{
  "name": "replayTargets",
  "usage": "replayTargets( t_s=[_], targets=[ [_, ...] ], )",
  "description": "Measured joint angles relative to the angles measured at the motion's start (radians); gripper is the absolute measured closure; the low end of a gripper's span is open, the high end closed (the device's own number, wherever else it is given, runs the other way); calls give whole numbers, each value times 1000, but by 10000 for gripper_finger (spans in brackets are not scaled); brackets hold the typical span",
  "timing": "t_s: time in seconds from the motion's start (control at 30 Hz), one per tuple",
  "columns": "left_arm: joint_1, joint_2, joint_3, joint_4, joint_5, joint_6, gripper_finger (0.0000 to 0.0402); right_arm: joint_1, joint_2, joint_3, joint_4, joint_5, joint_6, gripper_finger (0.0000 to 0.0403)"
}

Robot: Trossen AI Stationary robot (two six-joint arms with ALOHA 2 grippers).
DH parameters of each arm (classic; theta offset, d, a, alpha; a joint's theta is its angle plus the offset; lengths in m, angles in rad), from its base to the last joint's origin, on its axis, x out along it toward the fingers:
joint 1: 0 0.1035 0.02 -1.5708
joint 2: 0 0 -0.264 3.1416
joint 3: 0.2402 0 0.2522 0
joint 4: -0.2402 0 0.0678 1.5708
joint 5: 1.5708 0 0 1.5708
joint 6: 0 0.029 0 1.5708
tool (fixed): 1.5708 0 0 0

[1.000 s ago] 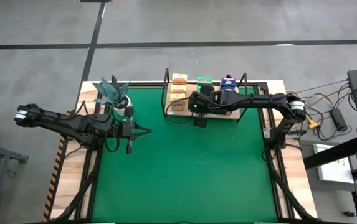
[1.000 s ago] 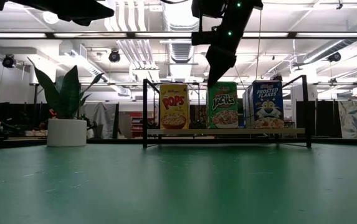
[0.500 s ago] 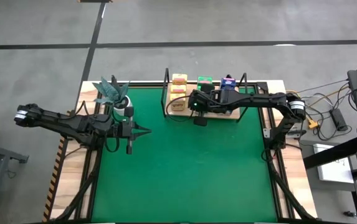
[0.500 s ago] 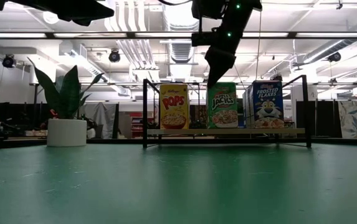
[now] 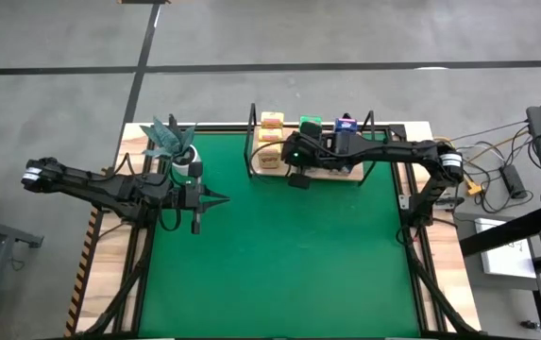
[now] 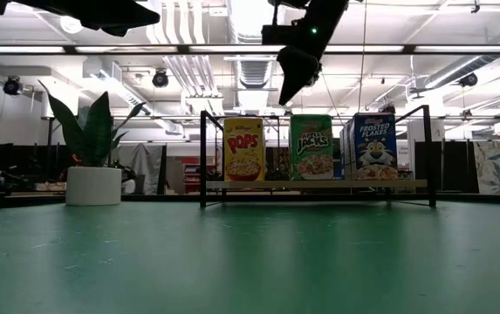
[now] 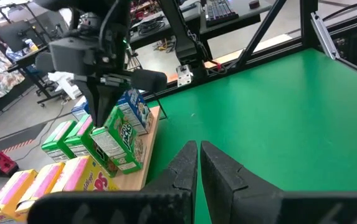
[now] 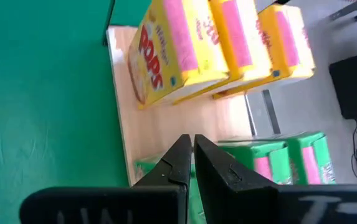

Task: Stack cereal on shelf
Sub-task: Put the green cereal box on the shelf

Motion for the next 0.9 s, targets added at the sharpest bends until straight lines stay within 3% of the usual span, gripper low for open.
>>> replayTargets(
  t_s=[0.13, 0.37, 0.9],
  targets=[
    [0, 0, 0, 0, 0, 0, 398, -21, 0, 17, -4, -14, -6, 391],
    [0, 0, 0, -10, 0, 0, 398, -58, 3, 15, -64, -207, -81, 391],
    [0, 0, 0, -17, 0, 0, 398, -41, 7, 5, -81, -197, -88, 391]
  ],
)
